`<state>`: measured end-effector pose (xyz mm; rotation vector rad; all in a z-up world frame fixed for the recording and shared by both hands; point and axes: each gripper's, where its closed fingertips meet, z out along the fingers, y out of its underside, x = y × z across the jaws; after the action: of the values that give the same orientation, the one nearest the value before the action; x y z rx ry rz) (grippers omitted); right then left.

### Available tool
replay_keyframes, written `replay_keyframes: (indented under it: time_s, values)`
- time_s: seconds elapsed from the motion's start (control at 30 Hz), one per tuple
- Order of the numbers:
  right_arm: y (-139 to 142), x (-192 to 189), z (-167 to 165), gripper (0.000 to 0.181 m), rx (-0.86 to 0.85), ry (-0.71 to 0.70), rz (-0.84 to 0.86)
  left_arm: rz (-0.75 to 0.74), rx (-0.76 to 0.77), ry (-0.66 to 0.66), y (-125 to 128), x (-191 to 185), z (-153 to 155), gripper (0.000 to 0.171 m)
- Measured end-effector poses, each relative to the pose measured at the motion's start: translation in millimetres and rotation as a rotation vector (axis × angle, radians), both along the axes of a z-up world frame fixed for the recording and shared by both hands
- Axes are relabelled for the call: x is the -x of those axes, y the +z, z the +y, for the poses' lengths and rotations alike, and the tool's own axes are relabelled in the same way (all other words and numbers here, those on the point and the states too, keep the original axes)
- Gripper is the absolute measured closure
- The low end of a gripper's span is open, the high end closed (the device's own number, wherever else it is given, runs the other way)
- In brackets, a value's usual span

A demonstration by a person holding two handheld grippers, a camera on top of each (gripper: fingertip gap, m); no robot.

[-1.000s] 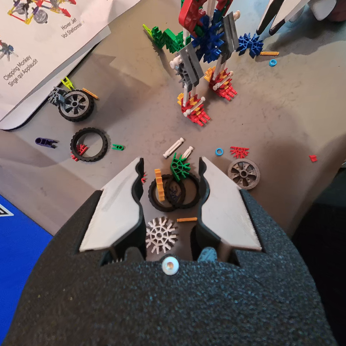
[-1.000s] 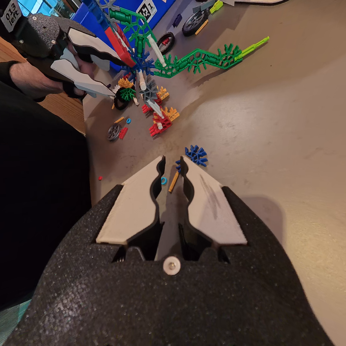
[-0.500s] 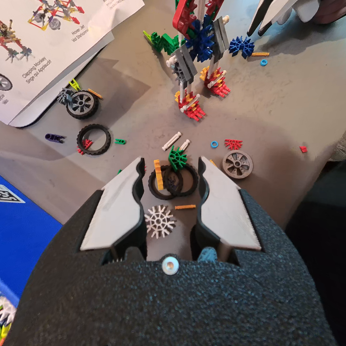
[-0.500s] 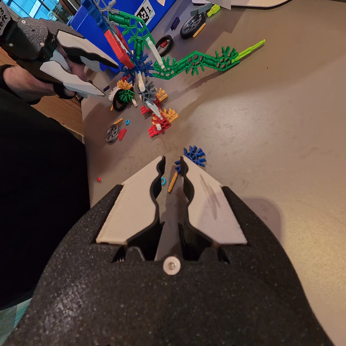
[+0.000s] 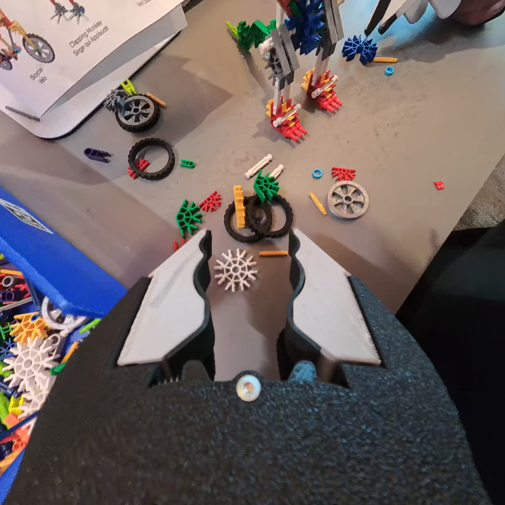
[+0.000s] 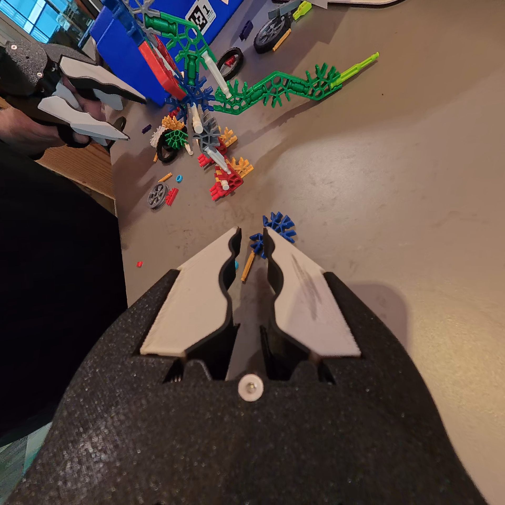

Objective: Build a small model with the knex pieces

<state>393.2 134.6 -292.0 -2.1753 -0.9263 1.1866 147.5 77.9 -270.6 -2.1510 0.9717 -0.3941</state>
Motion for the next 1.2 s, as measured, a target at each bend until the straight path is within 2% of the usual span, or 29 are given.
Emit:
replay_keyframes:
  time_s: [0.47, 0.7, 0.83, 0.87, 0.93, 1.07, 1.2]
  values:
    - [-2, -2, 5, 0.165, -0.020, -0.045, -0.024, -0.019, -0.017, -0.004, 5, 17, -15, 0.120]
    - [-2, -2, 6, 0.165, -0.025, -0.052, -0.025, -0.069, -0.110, -0.024, 39, 26, -16, 0.118]
    - [-1, -2, 6, 0.165, -0.029, -0.054, -0.024, -0.023, -0.168, 0.051, 56, 59, 1, 0.121]
    - [-1, -2, 6, 0.165, -0.029, -0.054, -0.024, -0.007, -0.179, 0.059, 60, 68, 5, 0.136]
    - [-1, -2, 6, 0.165, -0.030, -0.054, -0.023, 0.051, -0.209, 0.125, 63, 93, 19, 0.131]
    - [0, -2, 6, 0.165, -0.033, -0.053, -0.020, 0.058, -0.243, 0.180, 78, 123, 34, 0.131]
    - [0, -2, 5, 0.165, -0.033, -0.051, -0.015, 0.171, -0.233, 0.252, 72, 159, 48, 0.132]
